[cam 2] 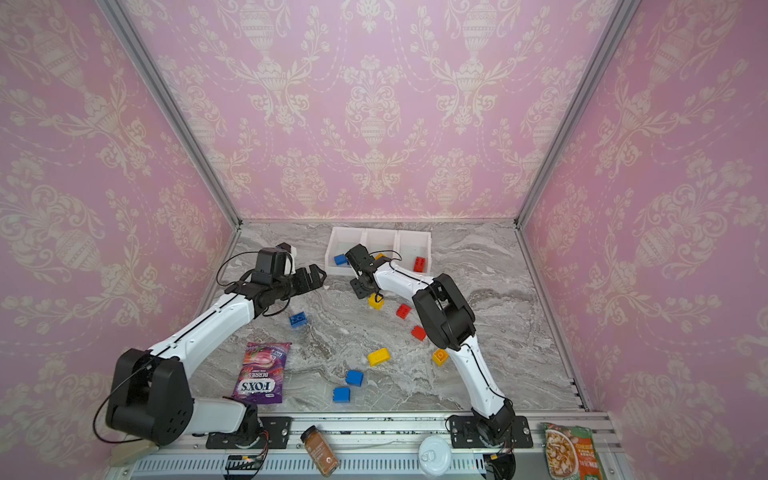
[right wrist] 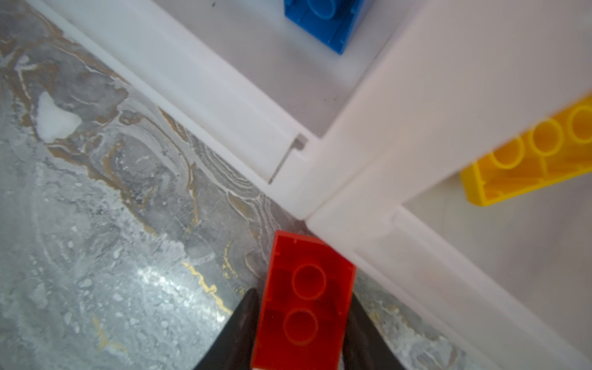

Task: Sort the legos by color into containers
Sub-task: 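Lift the red brick with the right gripper over the farthest compartment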

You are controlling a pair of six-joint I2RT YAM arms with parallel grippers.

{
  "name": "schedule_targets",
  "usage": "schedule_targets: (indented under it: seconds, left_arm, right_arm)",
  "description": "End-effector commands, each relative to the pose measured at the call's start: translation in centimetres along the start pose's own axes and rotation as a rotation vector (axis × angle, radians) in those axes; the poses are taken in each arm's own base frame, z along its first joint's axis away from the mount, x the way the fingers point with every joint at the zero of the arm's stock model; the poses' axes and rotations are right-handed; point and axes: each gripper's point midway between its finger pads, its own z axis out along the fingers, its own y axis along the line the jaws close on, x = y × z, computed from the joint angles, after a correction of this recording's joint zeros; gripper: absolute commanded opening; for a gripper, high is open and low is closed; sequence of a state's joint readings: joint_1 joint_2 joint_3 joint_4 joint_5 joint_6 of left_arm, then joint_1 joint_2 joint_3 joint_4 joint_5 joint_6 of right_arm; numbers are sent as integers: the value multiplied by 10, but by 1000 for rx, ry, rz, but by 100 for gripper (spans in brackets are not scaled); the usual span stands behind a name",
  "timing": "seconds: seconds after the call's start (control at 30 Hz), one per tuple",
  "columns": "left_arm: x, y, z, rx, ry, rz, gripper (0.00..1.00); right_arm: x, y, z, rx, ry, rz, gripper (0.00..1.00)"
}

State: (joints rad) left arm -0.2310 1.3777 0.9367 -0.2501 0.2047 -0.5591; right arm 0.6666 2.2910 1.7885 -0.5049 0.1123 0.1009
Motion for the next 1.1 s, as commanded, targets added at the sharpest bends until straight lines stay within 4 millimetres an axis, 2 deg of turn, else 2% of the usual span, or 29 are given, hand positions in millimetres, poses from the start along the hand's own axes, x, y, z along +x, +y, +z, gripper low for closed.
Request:
schedule_targets:
  seconds: [0.0,0.33,0.67,0.9,1.07]
  left_arm:
    - [3,3,-5,2,0,-13,99]
    - [4,3,-2,7,4,-22,99]
    - [2,2,0,10,3,-25,99]
    - [1,1,0,10,4,-26,99]
    - [1,1,1,9,8,-29,99]
  right_arm:
    - [0,1,-9,13,-7,-14,39]
    - [5,8,-33,-2,-2,-10,38]
    - [6,5,-76,-14,-56,8,37]
    - [4,-4,-105,5,-104,12,36]
    - [1,-25,-121,38,-126,30,36]
